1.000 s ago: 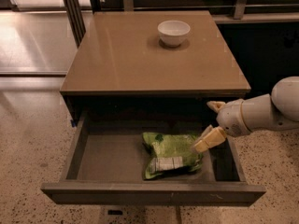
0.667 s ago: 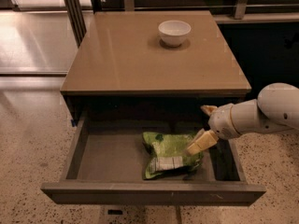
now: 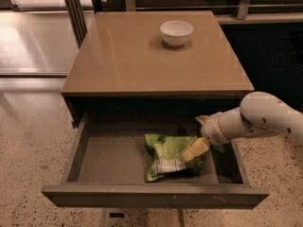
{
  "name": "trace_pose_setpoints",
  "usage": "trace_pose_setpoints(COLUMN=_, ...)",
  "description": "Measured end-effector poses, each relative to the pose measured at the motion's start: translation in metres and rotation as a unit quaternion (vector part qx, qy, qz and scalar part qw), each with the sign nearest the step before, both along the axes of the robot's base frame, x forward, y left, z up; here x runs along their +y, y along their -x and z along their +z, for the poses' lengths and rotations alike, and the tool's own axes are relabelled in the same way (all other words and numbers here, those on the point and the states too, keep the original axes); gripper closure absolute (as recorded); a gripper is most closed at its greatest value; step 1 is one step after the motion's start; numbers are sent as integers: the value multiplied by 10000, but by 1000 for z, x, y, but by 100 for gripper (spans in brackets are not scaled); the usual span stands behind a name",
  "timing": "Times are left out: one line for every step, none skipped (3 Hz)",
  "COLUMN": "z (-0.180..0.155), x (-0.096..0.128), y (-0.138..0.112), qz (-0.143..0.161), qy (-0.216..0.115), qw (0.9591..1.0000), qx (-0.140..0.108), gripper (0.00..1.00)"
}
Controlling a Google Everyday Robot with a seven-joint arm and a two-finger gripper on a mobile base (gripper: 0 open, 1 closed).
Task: Pick green rice chip bag from top drawer and place on counter
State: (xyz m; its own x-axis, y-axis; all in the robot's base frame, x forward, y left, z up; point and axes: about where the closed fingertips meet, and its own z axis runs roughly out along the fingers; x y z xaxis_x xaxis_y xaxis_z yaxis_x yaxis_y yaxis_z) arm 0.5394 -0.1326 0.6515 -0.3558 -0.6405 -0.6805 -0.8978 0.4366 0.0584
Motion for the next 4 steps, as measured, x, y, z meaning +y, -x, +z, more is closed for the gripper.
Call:
trace_pose_setpoints(z=-27, x=0, y=0, qz=-25, qy=165, qw=9998, qx=114, gripper=0)
trace_pose_setpoints(z=-28, x=0, y=0, qz=-26, qy=181, qw=9998, qx=114, gripper=18)
trace_pose_setpoints(z=-28, x=0, y=0, qz=-26, qy=181, qw=9998, qx=114, gripper=41)
trace_pose_setpoints(z=-28, x=0, y=0, qz=-26, qy=181, qw=9998, qx=114, gripper=64)
